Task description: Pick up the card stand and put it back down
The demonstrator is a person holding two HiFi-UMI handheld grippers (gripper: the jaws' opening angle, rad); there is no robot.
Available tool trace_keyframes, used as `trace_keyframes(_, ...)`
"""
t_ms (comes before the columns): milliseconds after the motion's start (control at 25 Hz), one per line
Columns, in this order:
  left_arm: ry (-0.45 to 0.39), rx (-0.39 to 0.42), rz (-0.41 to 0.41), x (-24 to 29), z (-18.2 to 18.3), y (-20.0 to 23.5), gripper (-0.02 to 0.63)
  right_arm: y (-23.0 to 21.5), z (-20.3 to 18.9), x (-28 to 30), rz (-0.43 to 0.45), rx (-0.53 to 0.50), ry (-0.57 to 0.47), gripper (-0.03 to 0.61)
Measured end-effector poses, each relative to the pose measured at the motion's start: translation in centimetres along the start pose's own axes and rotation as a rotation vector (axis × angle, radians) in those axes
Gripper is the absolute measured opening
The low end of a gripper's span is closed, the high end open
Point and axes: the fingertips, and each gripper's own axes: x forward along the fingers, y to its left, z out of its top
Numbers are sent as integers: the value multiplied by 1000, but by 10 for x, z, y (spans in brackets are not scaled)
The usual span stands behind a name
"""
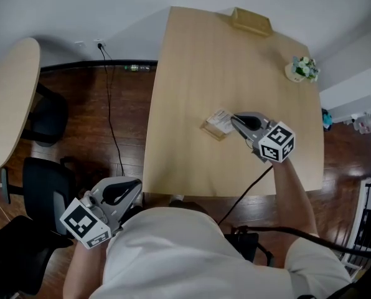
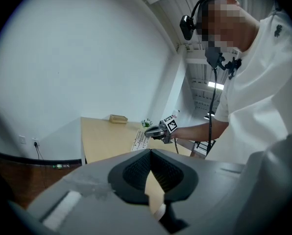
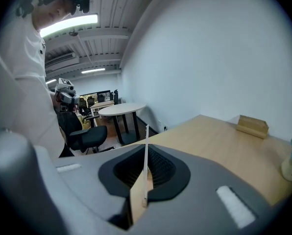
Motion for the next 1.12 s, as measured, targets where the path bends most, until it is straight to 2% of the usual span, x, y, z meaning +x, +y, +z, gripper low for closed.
trace_keyframes(560,20,-1,-1,18,8,2,4,-5,-23,10,23,-2,19,20)
trace_keyframes(1120,36,-10,1,12,4,3,3,-1,-60,34,43,12,62,20)
